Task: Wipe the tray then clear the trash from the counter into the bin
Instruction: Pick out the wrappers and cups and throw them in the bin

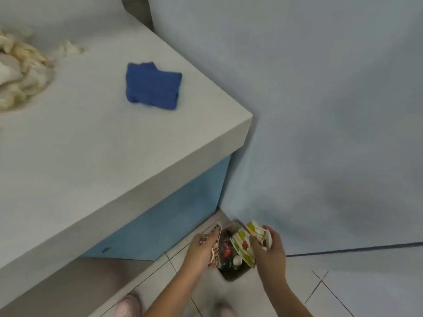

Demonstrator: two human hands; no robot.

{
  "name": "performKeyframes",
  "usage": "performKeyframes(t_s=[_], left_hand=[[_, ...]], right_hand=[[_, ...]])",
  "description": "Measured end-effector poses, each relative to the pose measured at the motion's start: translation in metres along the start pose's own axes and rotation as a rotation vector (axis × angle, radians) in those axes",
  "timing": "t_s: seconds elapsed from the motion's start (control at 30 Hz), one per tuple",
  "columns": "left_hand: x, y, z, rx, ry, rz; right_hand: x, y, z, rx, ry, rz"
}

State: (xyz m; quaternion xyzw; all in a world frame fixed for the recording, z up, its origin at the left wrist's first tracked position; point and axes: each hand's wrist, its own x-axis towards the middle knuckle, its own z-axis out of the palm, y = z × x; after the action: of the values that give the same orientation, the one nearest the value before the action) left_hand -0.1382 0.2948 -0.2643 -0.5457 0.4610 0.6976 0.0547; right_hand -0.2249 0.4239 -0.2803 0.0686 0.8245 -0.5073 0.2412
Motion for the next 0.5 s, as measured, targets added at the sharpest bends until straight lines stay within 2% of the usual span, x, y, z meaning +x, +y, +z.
performKeyframes(t_s=[0.1, 0.2, 0.5], left_hand=[[0.073, -0.051, 0.024, -0.02, 0.051, -0.161], [0.129, -0.097, 0.048, 0.008, 0.091, -0.259], [0.24, -0.17, 0.099, 0.049, 0.092, -0.405]], right_hand=[[0.055, 0.065, 0.01, -0.223, 0.02, 0.079], [0.097, 0.125, 0.022, -0.435, -0.034, 0.163], [0.173, 0.222, 0.061, -0.674, -0.195, 0.219]])
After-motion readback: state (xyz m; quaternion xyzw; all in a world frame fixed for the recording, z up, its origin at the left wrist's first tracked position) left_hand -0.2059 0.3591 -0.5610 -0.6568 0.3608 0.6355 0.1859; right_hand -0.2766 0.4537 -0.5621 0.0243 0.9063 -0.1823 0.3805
